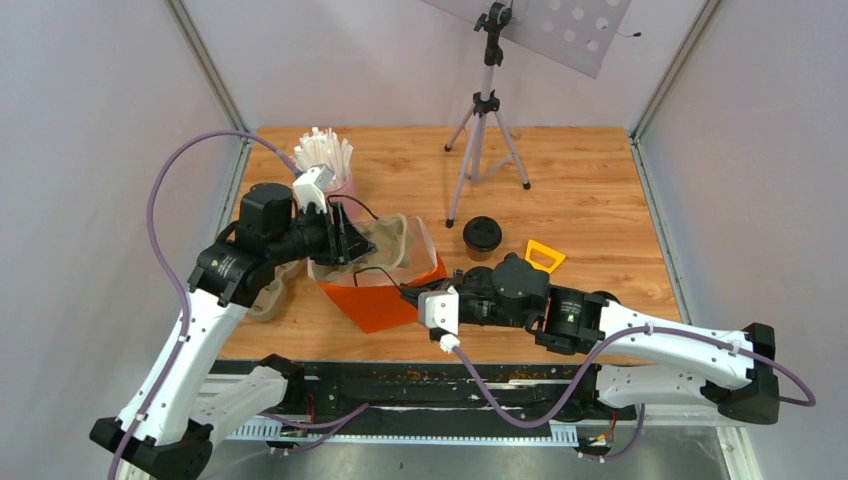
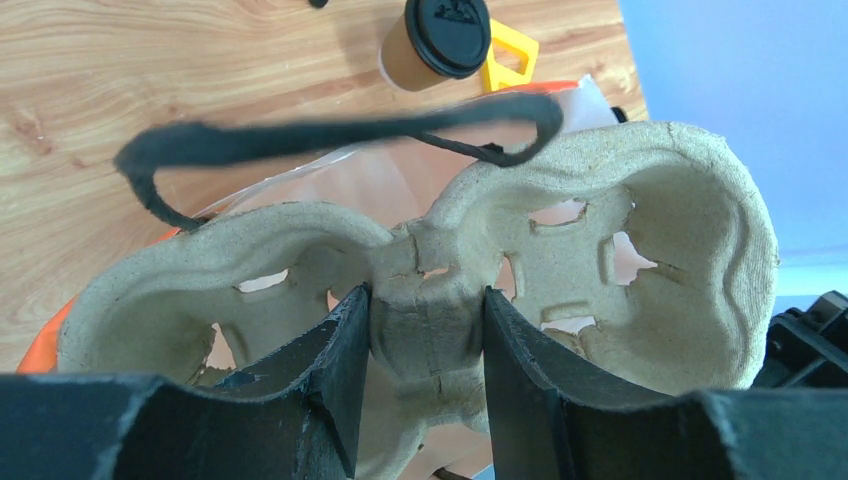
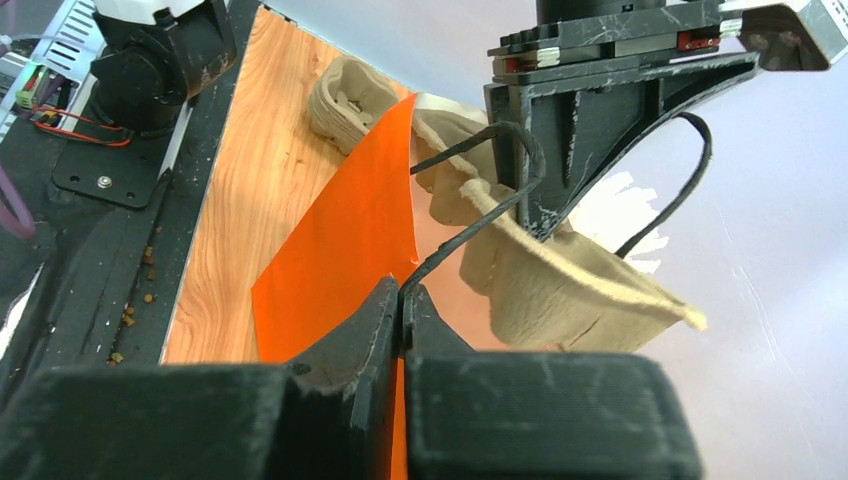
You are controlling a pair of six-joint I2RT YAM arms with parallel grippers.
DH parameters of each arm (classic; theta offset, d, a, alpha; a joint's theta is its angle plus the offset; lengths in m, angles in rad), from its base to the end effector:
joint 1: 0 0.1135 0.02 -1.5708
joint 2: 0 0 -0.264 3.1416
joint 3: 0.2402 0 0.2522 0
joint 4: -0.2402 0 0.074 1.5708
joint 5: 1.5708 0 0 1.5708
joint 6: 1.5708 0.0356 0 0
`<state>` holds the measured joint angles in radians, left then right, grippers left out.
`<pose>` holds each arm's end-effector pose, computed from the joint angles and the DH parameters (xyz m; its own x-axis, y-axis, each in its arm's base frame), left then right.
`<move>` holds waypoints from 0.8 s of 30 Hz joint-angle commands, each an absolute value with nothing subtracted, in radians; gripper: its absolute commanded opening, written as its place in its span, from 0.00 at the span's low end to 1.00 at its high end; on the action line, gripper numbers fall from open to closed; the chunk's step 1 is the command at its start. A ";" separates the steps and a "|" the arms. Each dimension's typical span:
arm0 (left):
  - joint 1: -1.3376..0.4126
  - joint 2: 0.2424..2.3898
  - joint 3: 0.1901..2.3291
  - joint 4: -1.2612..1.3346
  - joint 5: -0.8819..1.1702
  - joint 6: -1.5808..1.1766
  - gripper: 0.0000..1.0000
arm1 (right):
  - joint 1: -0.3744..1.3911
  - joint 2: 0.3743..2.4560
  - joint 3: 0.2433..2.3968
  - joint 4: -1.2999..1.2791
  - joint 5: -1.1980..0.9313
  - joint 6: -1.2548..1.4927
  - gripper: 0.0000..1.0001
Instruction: Pack the takeout coffee
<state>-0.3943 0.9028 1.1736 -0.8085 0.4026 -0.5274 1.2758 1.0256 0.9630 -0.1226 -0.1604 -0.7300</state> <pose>0.1499 -0.0775 0.3894 -0.7429 -0.1924 -0.6412 0.3359 0.7213 -0.6057 0.0639 0.2299 0.3637 0.6204 -0.2225 -0.7520 -0.7735 -0.0155 -0.6335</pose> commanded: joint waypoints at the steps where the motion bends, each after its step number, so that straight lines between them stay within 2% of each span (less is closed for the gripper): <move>1: -0.446 0.954 1.216 -0.930 0.288 -0.481 0.37 | 1.281 1.035 0.974 -0.083 -0.108 -0.705 0.00; 13: -0.558 1.107 1.387 -1.091 0.115 -0.468 0.39 | 1.282 1.055 0.979 -0.076 -0.080 -0.685 0.01; 24: -0.643 1.214 1.412 -1.102 0.002 -0.585 0.41 | 1.280 1.069 0.949 -0.030 -0.078 -0.689 0.00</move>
